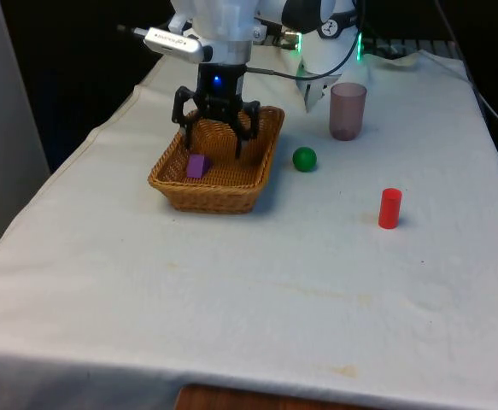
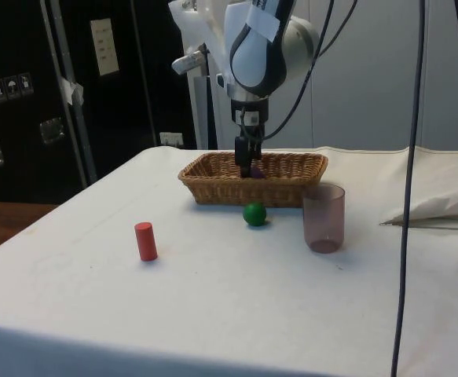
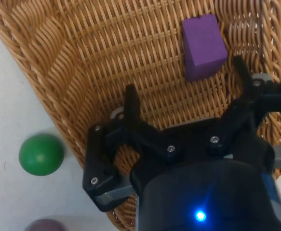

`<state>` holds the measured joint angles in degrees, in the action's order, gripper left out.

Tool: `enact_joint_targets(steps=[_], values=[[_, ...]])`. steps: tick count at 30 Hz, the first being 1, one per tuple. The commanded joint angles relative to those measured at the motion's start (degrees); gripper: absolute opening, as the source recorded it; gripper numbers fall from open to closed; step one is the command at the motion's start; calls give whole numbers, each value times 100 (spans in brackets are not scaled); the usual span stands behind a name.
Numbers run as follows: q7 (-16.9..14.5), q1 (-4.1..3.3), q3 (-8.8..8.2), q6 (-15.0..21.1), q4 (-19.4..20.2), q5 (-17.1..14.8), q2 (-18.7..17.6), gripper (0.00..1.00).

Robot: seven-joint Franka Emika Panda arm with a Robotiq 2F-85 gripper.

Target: Pick up the triangular block and place it into the basket.

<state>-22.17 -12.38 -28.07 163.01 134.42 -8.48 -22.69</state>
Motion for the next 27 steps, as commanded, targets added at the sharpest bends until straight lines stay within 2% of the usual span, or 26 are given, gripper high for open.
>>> enact_joint_targets(steps=[1, 2, 3, 7, 10, 11, 12, 17, 18, 19, 20, 26, 27], values=[[-29, 17, 29, 23, 11, -23, 17, 96], [-29, 17, 29, 23, 11, -23, 17, 100], [-6, 0, 0, 0, 0, 0, 0, 100], [-23, 17, 17, 11, 0, -17, 11, 100], [6, -17, -34, -34, -6, 17, 52, 100], [-6, 0, -11, 0, -6, 0, 6, 100], [23, -40, -69, -63, -6, 40, 97, 100], [69, -74, -132, -172, 0, 86, 286, 100], [0, -11, -40, -126, -11, 0, 258, 100], [74, -80, -138, -195, 0, 97, 327, 100], [86, -86, -155, -269, -6, 115, 424, 100], [138, -92, -178, -493, -17, 166, 739, 100], [23, -29, -80, -458, -6, 40, 751, 100]])
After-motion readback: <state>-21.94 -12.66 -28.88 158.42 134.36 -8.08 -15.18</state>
